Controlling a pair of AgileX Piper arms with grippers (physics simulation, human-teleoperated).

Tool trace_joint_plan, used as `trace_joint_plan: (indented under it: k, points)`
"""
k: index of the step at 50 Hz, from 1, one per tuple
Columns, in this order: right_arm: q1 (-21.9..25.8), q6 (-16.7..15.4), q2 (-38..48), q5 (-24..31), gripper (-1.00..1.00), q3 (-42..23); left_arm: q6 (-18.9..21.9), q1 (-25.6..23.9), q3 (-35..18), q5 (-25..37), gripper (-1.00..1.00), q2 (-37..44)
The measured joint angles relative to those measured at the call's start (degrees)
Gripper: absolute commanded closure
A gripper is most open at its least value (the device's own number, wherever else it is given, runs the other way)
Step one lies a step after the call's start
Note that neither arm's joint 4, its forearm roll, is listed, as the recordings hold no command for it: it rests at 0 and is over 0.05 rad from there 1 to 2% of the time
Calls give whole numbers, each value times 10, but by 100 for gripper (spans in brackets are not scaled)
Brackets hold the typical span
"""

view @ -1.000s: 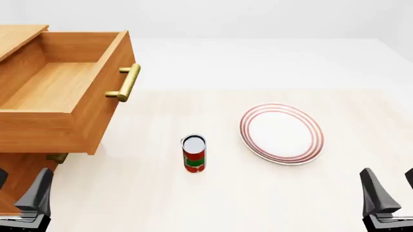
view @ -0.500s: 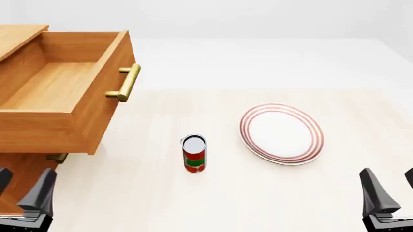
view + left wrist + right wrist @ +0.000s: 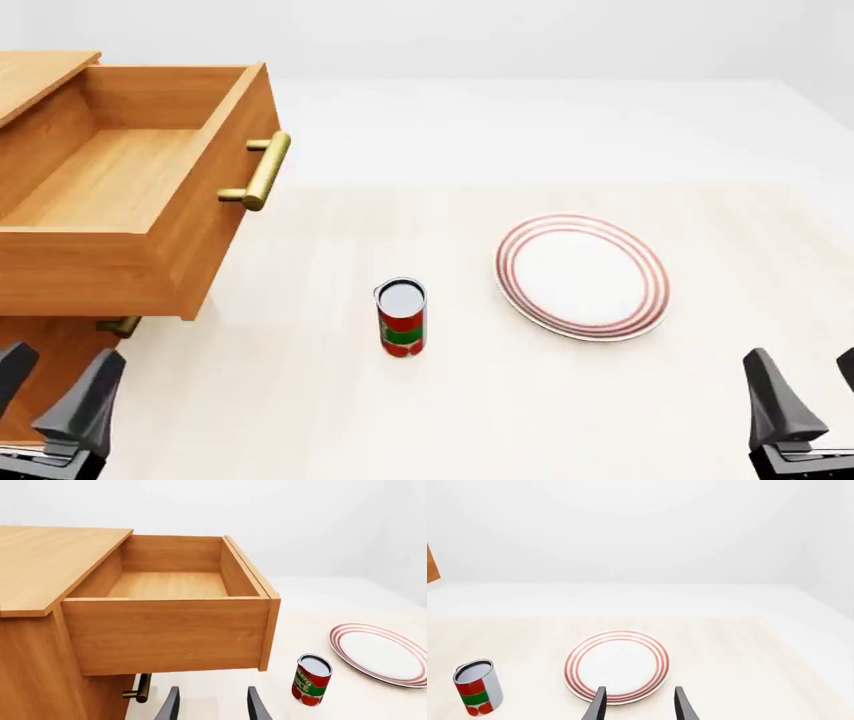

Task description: Put the bowl in the top drawer of the cabinet.

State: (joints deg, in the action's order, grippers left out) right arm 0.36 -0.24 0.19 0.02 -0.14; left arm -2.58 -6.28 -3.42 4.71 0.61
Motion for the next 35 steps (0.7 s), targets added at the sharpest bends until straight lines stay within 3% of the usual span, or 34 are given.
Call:
trace_joint_plan:
  k: [18, 35]
  points:
    - [0, 0, 0, 1, -100, 0, 2, -52, -58, 52, -100, -5]
    - [0, 0, 0, 0, -100, 0, 14, -140, -110, 103, -100, -5]
